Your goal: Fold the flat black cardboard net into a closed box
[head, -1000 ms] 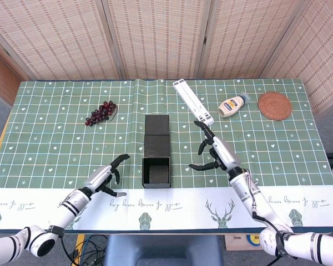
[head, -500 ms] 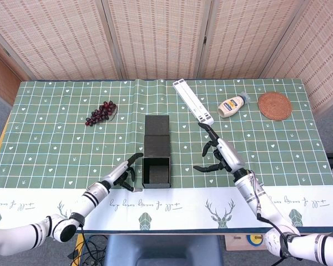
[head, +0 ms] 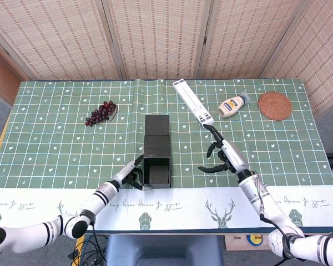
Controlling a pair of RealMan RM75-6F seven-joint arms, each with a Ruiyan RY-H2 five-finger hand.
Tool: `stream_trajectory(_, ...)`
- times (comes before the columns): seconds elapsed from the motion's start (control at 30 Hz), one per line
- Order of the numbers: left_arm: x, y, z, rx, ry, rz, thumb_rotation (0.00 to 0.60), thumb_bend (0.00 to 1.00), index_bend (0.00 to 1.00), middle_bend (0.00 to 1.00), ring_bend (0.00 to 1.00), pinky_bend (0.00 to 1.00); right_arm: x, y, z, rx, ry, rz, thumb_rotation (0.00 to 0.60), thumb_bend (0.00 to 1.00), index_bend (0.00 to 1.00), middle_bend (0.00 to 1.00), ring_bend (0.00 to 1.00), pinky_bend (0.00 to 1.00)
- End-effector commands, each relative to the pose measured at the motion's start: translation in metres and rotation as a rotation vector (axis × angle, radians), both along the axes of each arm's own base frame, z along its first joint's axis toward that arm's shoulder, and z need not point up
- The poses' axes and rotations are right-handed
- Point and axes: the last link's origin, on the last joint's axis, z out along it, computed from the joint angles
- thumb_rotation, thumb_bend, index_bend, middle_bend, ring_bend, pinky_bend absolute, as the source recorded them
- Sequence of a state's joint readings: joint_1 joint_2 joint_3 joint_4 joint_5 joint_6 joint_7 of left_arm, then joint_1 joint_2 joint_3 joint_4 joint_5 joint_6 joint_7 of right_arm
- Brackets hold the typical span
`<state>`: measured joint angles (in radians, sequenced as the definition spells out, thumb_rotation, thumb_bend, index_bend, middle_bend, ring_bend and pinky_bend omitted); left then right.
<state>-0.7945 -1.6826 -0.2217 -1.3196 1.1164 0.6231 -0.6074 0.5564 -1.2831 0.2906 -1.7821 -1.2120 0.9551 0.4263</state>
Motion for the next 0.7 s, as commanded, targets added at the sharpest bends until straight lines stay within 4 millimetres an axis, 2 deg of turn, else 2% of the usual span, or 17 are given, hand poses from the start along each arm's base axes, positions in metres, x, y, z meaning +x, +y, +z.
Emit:
stream_trajectory(0.03, 0.001, 0.0, -0.003, 0.015, -0.004, 0.008, 0.6, 0.09, 0.11, 0.11, 0.62, 0.89, -0.003, 0.0, -0.004, 0.006, 0.004, -0.008, 0.6, 0.0, 0.0, 0.02, 0.55, 0.99)
stream_trajectory(0.1, 0.002, -0.001, -0.004, 0.025, -0.021, 0.025, 0.6, 0.09, 0.2, 0.21, 0.64, 0.89, -0.007, -0.002, -0.007, 0.009, 0.015, -0.019, 0.6, 0.0, 0.0, 0.02, 0.55, 0.99)
stream_trajectory(0.23, 0.002, 0.0, 0.002, 0.048, -0.026, 0.016, 0.6, 0.09, 0.28, 0.3, 0.64, 0.89, -0.015, -0.007, -0.017, 0.021, 0.044, -0.046, 0.6, 0.02, 0.0, 0.03, 0.55, 0.99)
stream_trajectory(0.47, -0.005, -0.007, 0.036, 0.089, -0.041, -0.024, 0.6, 0.09, 0.3, 0.32, 0.64, 0.89, -0.018, -0.019, -0.044, 0.065, 0.118, -0.065, 0.6, 0.03, 0.0, 0.05, 0.55, 0.99)
stream_trajectory(0.7, -0.002, -0.023, 0.066, 0.112, -0.074, -0.084, 0.6, 0.09, 0.3, 0.32, 0.64, 0.89, -0.005, -0.034, -0.079, 0.103, 0.147, -0.069, 0.6, 0.03, 0.0, 0.05, 0.55, 0.99)
